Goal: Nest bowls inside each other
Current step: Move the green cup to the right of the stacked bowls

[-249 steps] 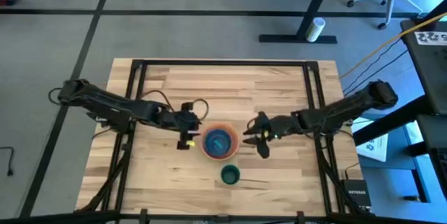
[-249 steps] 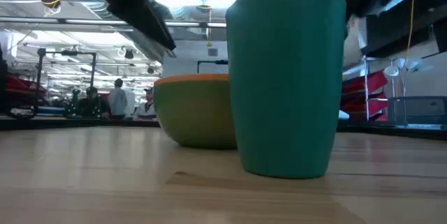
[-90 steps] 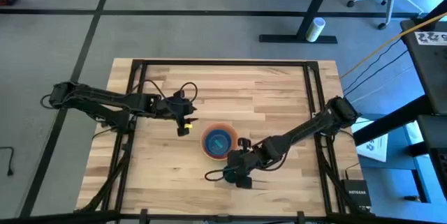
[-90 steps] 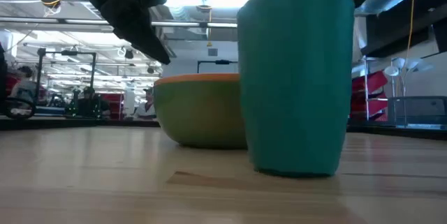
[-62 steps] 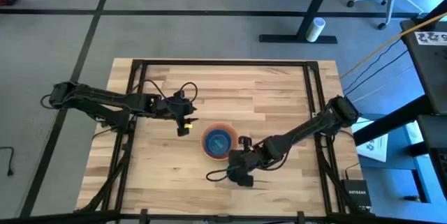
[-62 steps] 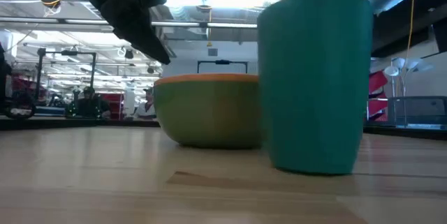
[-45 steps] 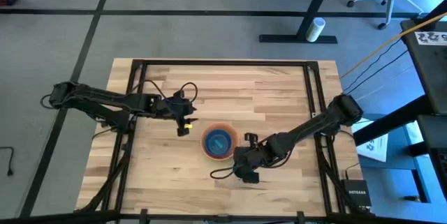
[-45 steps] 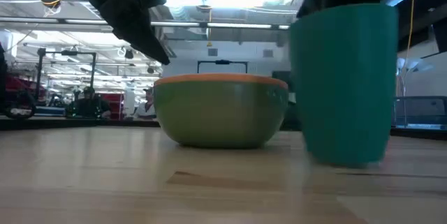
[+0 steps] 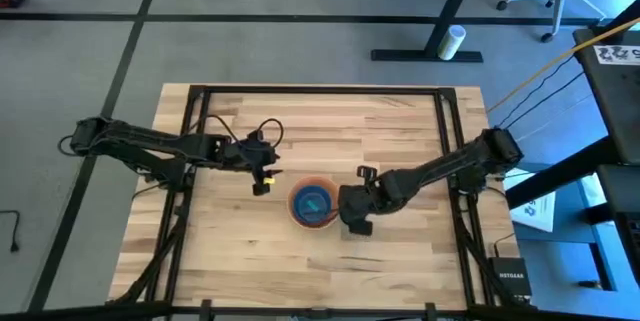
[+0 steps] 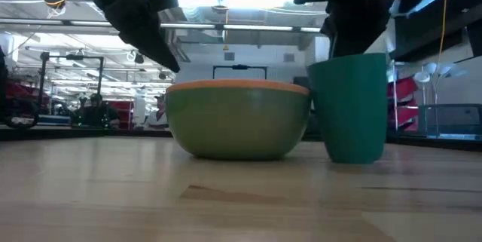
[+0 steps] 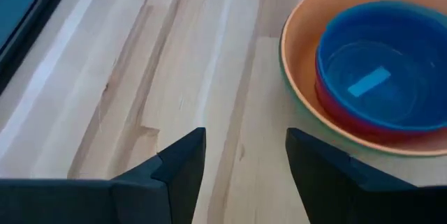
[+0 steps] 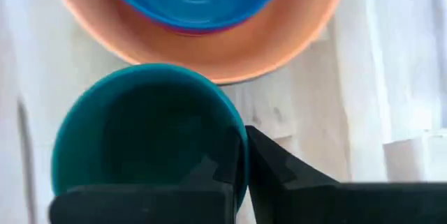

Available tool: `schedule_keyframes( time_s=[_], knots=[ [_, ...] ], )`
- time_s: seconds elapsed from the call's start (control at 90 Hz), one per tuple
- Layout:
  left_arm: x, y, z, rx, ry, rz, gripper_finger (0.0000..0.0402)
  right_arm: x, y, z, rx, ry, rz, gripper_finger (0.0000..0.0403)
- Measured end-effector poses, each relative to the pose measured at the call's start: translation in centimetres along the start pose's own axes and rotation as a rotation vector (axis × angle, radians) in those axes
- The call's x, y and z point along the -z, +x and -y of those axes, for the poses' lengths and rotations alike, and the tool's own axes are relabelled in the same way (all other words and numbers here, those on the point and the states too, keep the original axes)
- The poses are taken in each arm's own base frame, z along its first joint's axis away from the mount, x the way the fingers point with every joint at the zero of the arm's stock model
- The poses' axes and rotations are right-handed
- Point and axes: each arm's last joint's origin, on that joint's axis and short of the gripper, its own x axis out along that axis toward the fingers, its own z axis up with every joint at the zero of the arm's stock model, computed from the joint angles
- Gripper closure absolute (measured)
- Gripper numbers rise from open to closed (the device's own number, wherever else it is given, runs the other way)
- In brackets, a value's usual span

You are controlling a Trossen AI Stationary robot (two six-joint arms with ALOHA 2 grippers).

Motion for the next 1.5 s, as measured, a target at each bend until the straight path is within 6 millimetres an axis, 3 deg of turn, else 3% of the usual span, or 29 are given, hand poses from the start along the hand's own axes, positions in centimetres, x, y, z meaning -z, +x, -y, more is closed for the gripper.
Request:
schedule_keyframes(
  time_s=[0.322, 0.633, 0.922, 1.5],
  knots=[
    [0.1, -0.1, 0.3, 0.009, 0.008, -0.007, 0.0219, 1.0, -0.6, 2.7, -0.055, 0.074, 0.136, 0.0403],
    [0.1, -0.1, 0.3, 0.009, 0.007, -0.005, 0.0219, 1.7, 1.1, 3.8, -0.067, 0.111, 0.142, 0.0403],
    [0.1, -0.1, 0.3, 0.009, 0.008, -0.007, 0.0219, 1.6, 1.2, 3.7, -0.048, 0.113, 0.166, 0.0399],
    [0.1, -0.1, 0.3, 0.009, 0.008, -0.007, 0.0219, 1.1, 1.2, 3.6, -0.061, 0.102, 0.213, 0.0344]
  ],
)
